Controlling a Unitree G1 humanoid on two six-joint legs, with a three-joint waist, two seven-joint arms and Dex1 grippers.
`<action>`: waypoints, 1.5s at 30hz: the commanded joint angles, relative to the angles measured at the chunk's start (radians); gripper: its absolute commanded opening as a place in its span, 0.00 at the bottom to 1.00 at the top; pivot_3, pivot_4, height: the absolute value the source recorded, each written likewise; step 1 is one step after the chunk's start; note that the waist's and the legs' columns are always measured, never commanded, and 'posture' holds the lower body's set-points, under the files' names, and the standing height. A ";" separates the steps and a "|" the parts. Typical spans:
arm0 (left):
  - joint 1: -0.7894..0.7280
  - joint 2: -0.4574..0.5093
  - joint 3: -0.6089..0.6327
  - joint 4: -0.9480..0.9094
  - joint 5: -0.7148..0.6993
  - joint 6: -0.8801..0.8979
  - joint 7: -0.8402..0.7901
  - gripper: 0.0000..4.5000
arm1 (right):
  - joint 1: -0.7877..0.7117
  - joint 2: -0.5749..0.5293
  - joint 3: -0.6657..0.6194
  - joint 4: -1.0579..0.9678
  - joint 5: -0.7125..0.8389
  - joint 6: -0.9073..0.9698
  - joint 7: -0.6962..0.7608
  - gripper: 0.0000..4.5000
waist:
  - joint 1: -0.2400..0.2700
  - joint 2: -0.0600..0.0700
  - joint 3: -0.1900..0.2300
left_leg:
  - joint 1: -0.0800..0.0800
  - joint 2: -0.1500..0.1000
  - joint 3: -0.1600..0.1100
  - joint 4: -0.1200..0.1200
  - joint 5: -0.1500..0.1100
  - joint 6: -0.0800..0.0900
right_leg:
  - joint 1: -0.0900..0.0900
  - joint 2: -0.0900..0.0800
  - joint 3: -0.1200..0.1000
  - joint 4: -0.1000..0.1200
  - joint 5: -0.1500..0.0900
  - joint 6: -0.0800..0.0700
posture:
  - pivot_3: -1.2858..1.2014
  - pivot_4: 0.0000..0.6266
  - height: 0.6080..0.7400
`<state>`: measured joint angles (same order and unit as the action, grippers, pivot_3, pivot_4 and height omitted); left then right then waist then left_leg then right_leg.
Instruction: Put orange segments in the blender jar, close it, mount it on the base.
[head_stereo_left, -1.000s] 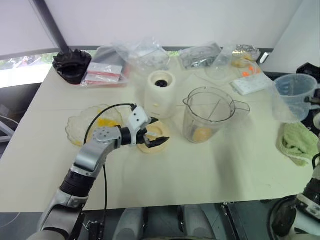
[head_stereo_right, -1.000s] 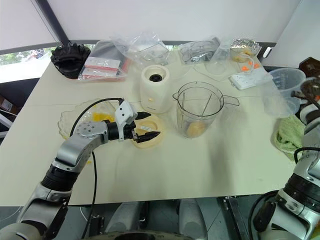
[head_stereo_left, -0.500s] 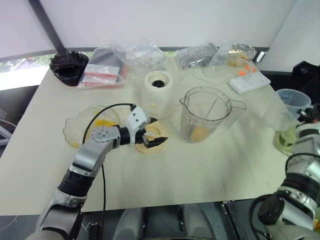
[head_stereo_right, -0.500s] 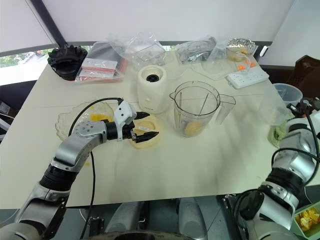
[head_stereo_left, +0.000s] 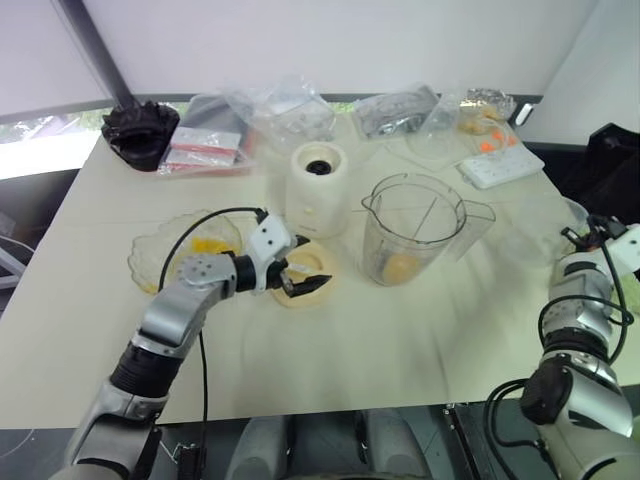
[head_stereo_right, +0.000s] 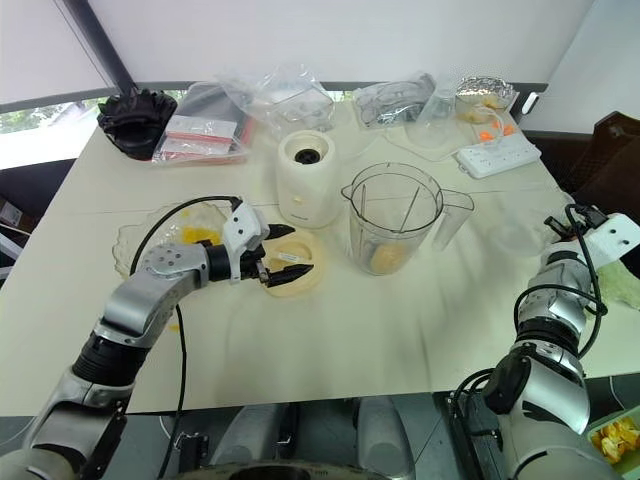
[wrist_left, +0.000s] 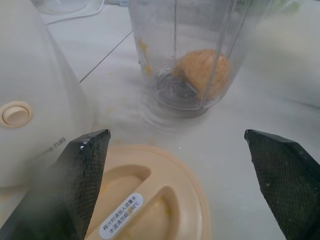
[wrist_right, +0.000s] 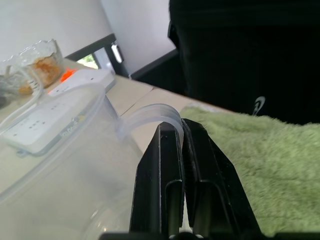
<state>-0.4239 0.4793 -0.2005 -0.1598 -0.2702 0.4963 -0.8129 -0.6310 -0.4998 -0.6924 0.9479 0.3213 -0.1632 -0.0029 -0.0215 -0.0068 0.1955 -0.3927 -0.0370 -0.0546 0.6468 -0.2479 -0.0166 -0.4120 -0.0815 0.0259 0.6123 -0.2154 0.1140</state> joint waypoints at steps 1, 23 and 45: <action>0.007 0.009 0.028 -0.045 -0.009 0.001 0.008 1.00 | 0.011 -0.023 0.006 0.004 0.018 -0.012 0.001 0.01 | -0.001 0.000 0.000 | 0.000 0.000 0.000 0.000 0.000 0.000 | 0.000 0.000 0.000 0.000 0.000 0.000 | 0.52 0.24 1.00; -0.003 -0.008 0.010 -0.034 -0.004 0.001 -0.009 1.00 | 0.505 0.100 0.094 -0.669 0.052 0.174 -0.043 0.67 | 0.009 0.001 -0.001 | 0.001 0.001 -0.004 0.000 0.000 0.000 | 0.001 -0.001 0.000 0.000 -0.001 0.001 | 0.52 0.24 1.00; -0.437 0.070 -0.131 0.726 0.167 -0.414 -0.469 1.00 | 0.891 -0.277 0.023 -1.625 0.458 0.869 0.346 0.67 | 0.018 -0.001 0.001 | -0.007 0.001 -0.004 0.002 -0.001 0.000 | -0.004 -0.002 -0.003 -0.002 -0.003 -0.001 | 0.52 0.24 1.00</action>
<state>-0.8125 0.5636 -0.3292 0.4715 -0.1289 0.1583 -1.2419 0.2769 -0.7674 -0.6397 -0.6298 0.7489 0.6877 0.3499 -0.0033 -0.0076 0.1961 -0.4011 -0.0359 -0.0585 0.6494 -0.2486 -0.0163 -0.4163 -0.0831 0.0222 0.6099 -0.2187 0.1127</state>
